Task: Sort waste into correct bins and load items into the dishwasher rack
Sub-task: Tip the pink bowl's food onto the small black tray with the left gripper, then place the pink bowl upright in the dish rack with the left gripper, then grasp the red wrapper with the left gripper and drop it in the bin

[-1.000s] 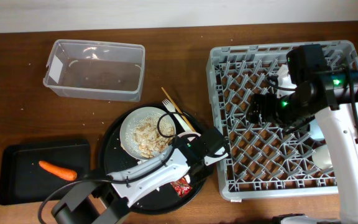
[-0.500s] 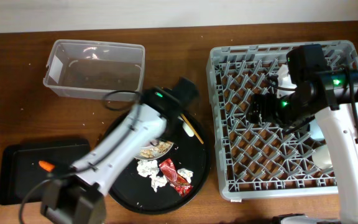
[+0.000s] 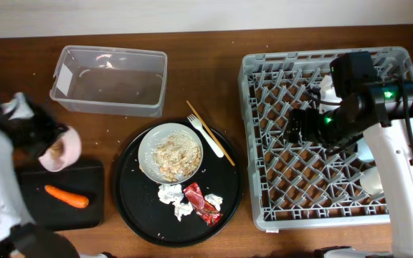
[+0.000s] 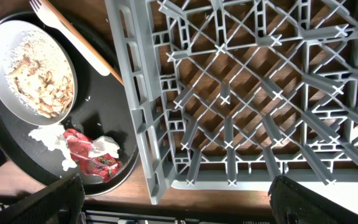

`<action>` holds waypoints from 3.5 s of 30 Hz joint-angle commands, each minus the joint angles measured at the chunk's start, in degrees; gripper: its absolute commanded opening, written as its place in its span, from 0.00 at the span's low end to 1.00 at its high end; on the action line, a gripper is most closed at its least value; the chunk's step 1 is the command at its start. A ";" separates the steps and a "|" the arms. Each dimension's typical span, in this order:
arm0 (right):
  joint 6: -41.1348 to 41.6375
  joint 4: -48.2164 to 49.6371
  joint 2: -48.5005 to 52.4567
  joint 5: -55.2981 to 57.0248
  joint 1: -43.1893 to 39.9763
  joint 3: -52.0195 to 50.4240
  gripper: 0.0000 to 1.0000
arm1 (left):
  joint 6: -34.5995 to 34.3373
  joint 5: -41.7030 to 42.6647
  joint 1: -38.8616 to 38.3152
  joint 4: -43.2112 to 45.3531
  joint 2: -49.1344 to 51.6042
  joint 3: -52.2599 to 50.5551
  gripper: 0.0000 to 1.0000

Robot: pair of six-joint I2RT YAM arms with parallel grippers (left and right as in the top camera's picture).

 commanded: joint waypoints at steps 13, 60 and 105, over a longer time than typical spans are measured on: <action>-0.37 -0.31 -0.76 -0.28 0.35 0.00 0.98 | 58.05 64.74 40.02 4.68 -5.66 -38.73 0.00; 6.10 -6.97 -5.92 3.15 -29.97 26.18 0.98 | -43.87 17.31 -54.86 99.41 32.50 -2.49 0.99; -4.04 -10.19 -0.52 -5.75 -3.54 20.85 0.99 | 9.70 -19.02 -79.14 13.07 3.56 -26.93 0.01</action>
